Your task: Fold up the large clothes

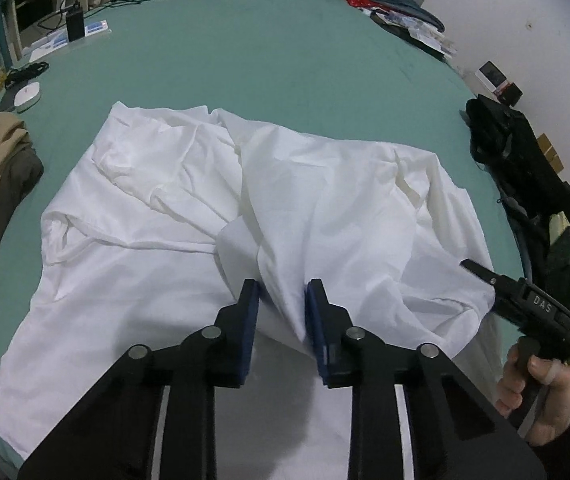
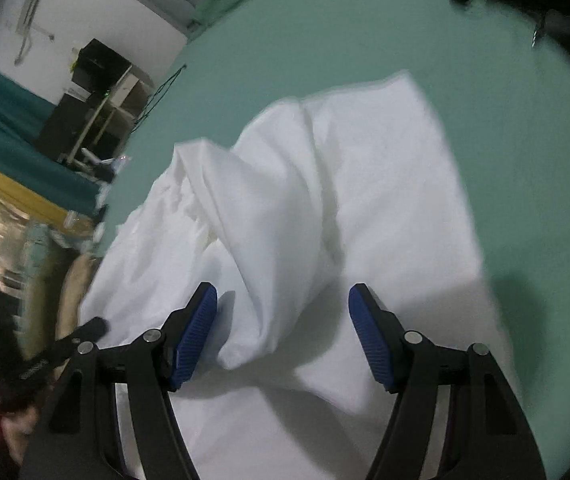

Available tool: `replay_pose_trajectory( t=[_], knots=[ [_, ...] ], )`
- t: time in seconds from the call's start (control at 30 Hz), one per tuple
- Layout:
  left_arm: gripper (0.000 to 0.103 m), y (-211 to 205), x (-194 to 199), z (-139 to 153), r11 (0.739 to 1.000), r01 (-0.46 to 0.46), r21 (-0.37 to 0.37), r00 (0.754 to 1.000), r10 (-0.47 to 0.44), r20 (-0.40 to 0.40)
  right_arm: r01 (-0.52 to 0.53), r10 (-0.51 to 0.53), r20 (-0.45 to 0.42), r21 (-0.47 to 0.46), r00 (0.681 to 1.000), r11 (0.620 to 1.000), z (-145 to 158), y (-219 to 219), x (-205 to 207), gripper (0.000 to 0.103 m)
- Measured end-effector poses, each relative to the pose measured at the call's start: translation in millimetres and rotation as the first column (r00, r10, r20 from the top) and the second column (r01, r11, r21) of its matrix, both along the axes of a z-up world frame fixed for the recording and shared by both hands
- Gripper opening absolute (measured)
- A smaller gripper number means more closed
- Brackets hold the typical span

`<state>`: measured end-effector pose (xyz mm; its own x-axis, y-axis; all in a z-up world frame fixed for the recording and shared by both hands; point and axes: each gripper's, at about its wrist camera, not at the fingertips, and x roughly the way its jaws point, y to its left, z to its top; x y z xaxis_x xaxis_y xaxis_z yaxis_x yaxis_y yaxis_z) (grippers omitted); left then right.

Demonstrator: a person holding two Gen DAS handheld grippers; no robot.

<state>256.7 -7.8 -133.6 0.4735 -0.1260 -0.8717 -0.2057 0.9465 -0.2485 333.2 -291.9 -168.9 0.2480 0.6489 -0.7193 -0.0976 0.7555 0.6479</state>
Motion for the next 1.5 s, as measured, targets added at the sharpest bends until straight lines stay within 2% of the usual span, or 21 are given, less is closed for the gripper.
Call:
replay_pose_trajectory(
  t=[0.07,0.13,0.2,0.27,0.33,0.37,0.43,0.53,0.63,0.73,0.83,0.9,1.0,1.07,1.2,1.3,1.43,1.47,1.5],
  knots=[
    [0.026,4.5,-1.5,-1.2,1.000,0.004,0.004,1.000,-0.004,-0.010,-0.040,0.040,-0.002,0.023,0.999,0.999,1.5,7.4,-3.6,0.060],
    [0.027,9.1,0.5,-3.2,1.000,-0.002,-0.009,1.000,0.002,-0.026,-0.086,0.086,-0.003,0.043,0.996,0.995,4.5,16.8,-8.7,0.034],
    [0.032,14.7,0.2,-6.3,1.000,-0.012,-0.029,0.999,0.011,-0.042,-0.132,0.132,0.016,0.044,0.991,0.990,10.2,27.7,-15.7,0.020],
    [0.031,17.1,0.2,-10.6,0.999,-0.015,-0.051,0.998,0.012,-0.056,-0.151,0.149,0.049,0.028,0.988,0.988,16.5,33.0,-19.9,0.015],
    [0.021,18.4,-1.2,-11.2,0.997,-0.018,-0.068,0.999,0.015,-0.045,-0.149,0.145,0.067,0.051,0.987,0.988,23.7,33.7,-20.1,0.012],
    [0.009,18.7,-2.1,-10.0,0.997,-0.021,-0.067,0.999,0.019,-0.039,-0.152,0.146,0.079,0.072,0.986,0.986,28.7,34.1,-19.6,0.011],
    [0.004,20.1,-5.6,-2.1,0.997,-0.041,-0.062,0.999,0.041,-0.004,-0.165,0.155,0.108,0.089,0.982,0.982,41.9,36.8,-21.1,0.010],
    [0.004,28.9,-8.5,19.2,0.994,-0.069,-0.087,0.995,0.074,0.066,-0.186,0.165,0.176,0.109,0.970,0.976,67.7,47.0,-19.7,0.010],
    [0.004,40.5,-4.2,44.4,0.985,-0.082,-0.149,0.982,0.106,0.157,-0.155,0.118,0.251,0.135,0.961,0.979,91.1,46.5,-8.2,0.010],
    [0.004,47.3,6.5,62.0,0.979,-0.074,-0.190,0.958,0.123,0.261,-0.123,0.066,0.324,0.160,0.944,0.979,106.1,45.5,6.1,0.010],
    [0.004,48.1,19.5,57.7,0.981,-0.044,-0.190,0.926,0.112,0.361,-0.094,0.050,0.410,0.086,0.911,0.992,108.3,48.8,15.0,0.010],
    [0.004,44.7,27.4,41.6,0.983,-0.038,-0.178,0.933,0.099,0.345,-0.078,0.062,0.431,0.019,0.900,0.997,95.6,51.1,15.1,0.010],
    [0.005,38.5,27.0,7.3,0.992,-0.025,-0.125,0.950,0.062,0.305,-0.068,0.087,0.395,-0.064,0.914,0.996,62.2,56.2,13.7,0.010],
    [0.007,40.9,24.1,-12.9,0.991,-0.037,-0.126,0.967,0.068,0.247,-0.071,0.108,0.355,-0.117,0.929,0.991,39.7,62.0,10.7,0.011],
    [0.011,49.6,7.6,-49.3,0.988,-0.066,-0.140,0.990,0.083,0.118,-0.080,0.128,0.265,-0.186,0.956,0.979,9.6,59.1,-5.6,0.013],
    [0.014,57.7,-2.2,-60.2,0.987,-0.087,-0.134,0.992,0.098,0.077,-0.103,0.150,0.229,-0.205,0.962,0.973,0.0,58.1,-19.4,0.019],
    [0.033,71.1,-5.9,-64.6,0.987,-0.115,-0.116,0.992,0.120,0.040,-0.109,0.163,0.224,-0.238,0.961,0.965,7.2,53.1,-27.6,0.036],
    [0.043,71.3,-6.3,-61.8,0.988,-0.117,-0.096,0.992,0.122,0.043,-0.091,0.148,0.223,-0.248,0.963,0.964,10.6,49.0,-28.2,0.039],
    [0.049,71.1,-6.8,-55.5,0.991,-0.119,-0.060,0.991,0.122,0.054,-0.053,0.120,0.231,-0.277,0.965,0.959,15.3,44.8,-29.8,0.044]
  ],
)
